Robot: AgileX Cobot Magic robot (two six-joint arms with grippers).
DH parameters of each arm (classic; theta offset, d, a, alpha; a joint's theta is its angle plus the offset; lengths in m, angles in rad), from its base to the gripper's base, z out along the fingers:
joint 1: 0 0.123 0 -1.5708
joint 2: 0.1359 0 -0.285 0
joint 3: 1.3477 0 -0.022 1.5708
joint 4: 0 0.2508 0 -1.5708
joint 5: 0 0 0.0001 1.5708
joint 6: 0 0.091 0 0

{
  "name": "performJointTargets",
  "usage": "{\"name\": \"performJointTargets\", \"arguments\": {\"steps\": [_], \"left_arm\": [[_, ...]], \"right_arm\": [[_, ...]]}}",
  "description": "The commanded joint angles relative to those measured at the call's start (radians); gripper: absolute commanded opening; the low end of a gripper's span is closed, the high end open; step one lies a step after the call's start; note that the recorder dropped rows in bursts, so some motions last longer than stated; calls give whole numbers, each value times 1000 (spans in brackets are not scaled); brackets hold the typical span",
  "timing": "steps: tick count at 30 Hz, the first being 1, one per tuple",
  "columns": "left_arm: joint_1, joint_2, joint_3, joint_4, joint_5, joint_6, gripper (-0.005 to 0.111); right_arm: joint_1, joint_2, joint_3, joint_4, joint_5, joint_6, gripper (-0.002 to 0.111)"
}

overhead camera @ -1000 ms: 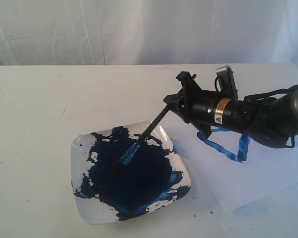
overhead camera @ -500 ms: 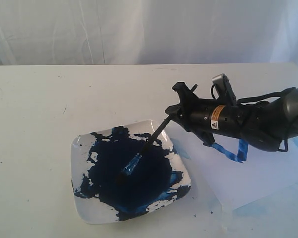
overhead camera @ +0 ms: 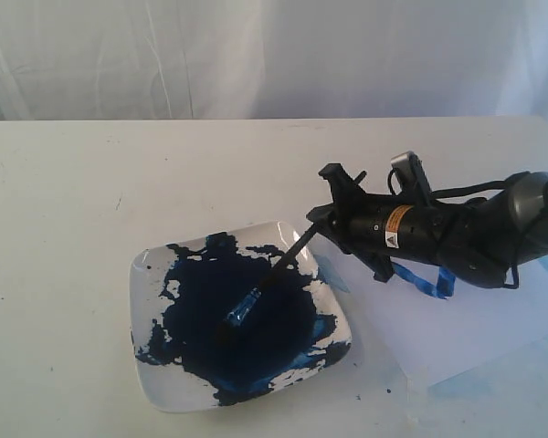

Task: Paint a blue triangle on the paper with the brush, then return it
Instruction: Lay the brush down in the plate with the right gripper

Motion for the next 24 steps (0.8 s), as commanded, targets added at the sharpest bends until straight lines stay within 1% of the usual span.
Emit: {"name": "performJointTargets", "arguments": {"steps": [1, 9, 13, 16, 19, 24], "left_arm": [[2, -7, 7, -10, 2, -8, 0], [2, -7, 7, -10, 2, -8, 0], [2, -7, 7, -10, 2, -8, 0], [2, -7, 7, -9, 2, -11, 0], [2, -7, 7, -15, 2, -10, 0], [2, -7, 7, -15, 4, -10, 0]], "right_arm": [[0, -1, -3, 30, -4, -49, 0], [0, -1, -3, 52, -6, -121, 0], [2, 1, -3, 52, -12, -123, 0], [20, 19, -3, 68, -83, -176, 0], [23, 49, -3, 103, -91, -195, 0], [29, 86, -3, 111, -110, -195, 0]]}}
